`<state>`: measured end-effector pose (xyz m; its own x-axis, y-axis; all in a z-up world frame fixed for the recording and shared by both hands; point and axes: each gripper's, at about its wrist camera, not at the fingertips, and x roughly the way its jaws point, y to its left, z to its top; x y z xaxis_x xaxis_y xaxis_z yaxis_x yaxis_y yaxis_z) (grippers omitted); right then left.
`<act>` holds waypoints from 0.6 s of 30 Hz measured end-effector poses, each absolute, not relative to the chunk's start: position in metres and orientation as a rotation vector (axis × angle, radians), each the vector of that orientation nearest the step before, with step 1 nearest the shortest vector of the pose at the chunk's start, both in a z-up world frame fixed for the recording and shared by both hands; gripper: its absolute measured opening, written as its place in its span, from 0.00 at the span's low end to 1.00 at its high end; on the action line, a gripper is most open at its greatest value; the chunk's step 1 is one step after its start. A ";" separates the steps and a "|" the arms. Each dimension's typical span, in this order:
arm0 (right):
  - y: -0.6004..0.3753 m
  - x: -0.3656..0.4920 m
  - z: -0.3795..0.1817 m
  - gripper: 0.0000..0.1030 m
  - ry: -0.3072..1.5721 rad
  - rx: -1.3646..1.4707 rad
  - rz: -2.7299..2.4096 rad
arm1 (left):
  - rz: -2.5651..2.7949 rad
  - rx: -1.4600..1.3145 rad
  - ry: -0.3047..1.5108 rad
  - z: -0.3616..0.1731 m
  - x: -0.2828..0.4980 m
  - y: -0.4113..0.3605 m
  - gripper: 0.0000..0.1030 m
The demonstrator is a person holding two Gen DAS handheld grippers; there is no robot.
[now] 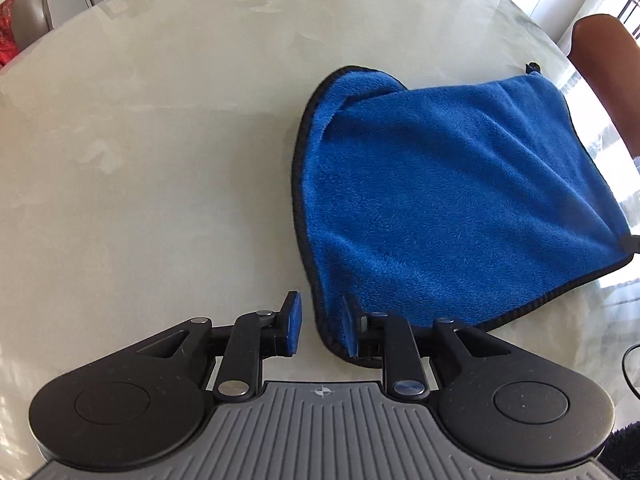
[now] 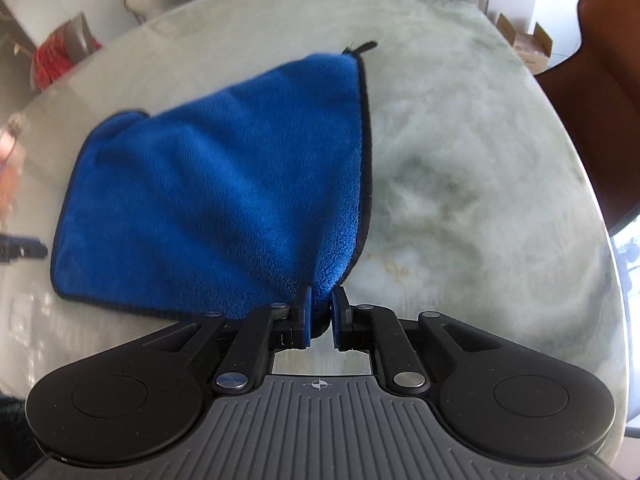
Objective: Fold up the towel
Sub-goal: 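Stretch the towel between both grippers and lay it flat on the table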
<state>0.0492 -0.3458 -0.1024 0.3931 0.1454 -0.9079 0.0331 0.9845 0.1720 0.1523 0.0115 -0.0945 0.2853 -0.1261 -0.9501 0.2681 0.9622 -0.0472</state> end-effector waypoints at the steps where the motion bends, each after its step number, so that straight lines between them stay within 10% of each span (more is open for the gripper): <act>1: -0.346 0.051 -0.102 0.15 1.172 0.159 0.059 | -0.268 0.139 1.241 -0.091 0.157 0.012 0.28; 18: -0.327 0.111 -0.082 0.27 1.025 0.180 0.130 | -0.428 0.292 1.132 -0.094 0.307 -0.043 0.47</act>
<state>0.1112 -0.3271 -0.0817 0.5132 0.1913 -0.8367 -0.0227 0.9775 0.2096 0.3074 -0.0425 -0.0942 0.3572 -0.1807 -0.9164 0.4705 0.8824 0.0094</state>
